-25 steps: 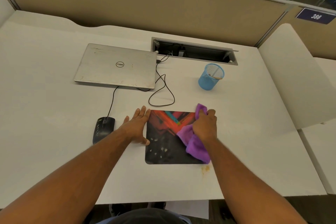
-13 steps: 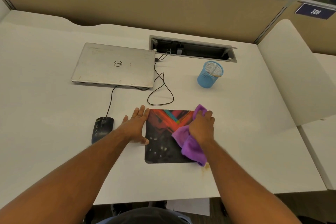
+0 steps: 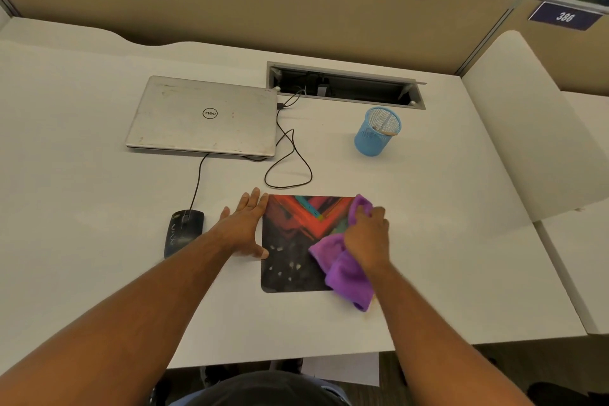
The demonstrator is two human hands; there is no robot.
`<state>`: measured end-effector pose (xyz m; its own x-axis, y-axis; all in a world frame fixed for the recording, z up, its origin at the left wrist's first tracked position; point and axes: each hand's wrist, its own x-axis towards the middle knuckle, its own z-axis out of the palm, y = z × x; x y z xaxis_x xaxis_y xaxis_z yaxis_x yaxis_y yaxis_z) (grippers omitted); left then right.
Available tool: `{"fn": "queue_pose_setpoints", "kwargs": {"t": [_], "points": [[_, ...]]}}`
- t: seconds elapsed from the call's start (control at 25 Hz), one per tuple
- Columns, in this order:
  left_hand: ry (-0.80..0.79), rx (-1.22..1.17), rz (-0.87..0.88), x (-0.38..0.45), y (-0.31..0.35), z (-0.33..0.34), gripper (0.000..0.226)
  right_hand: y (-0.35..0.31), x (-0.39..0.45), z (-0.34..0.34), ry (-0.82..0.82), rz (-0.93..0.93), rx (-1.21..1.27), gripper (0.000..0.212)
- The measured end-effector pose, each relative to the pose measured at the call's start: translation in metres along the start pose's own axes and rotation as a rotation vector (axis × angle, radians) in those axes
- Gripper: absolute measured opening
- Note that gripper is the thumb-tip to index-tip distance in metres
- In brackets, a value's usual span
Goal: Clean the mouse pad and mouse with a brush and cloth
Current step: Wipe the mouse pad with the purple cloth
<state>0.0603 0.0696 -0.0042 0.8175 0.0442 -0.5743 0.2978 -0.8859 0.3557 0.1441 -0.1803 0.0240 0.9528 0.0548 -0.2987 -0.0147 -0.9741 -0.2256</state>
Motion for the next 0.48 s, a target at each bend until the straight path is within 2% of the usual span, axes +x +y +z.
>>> {"fn": "queue_pose_setpoints", "kwargs": {"t": [0.08,0.12,0.24,0.32,0.36,0.48], "points": [[-0.009,-0.001,0.003,-0.001,0.001,-0.001,0.132,0.002,0.009,-0.009,0.009,0.109,0.031,0.046],[-0.007,-0.001,0.004,-0.001,0.002,-0.001,0.132,-0.010,0.002,-0.008,0.016,0.097,0.030,0.046],[-0.002,0.007,0.006,-0.002,0.001,-0.003,0.133,-0.050,-0.046,0.033,-0.048,-0.145,-0.011,0.059],[0.001,0.014,0.013,-0.003,0.001,-0.002,0.132,-0.049,-0.064,0.047,-0.078,-0.226,0.008,0.062],[0.002,0.015,0.015,-0.003,0.001,-0.002,0.132,-0.038,-0.058,0.041,-0.062,-0.214,0.018,0.058],[-0.004,0.003,0.009,-0.003,0.002,-0.003,0.131,0.006,-0.023,0.009,-0.026,-0.004,-0.015,0.053]]}}
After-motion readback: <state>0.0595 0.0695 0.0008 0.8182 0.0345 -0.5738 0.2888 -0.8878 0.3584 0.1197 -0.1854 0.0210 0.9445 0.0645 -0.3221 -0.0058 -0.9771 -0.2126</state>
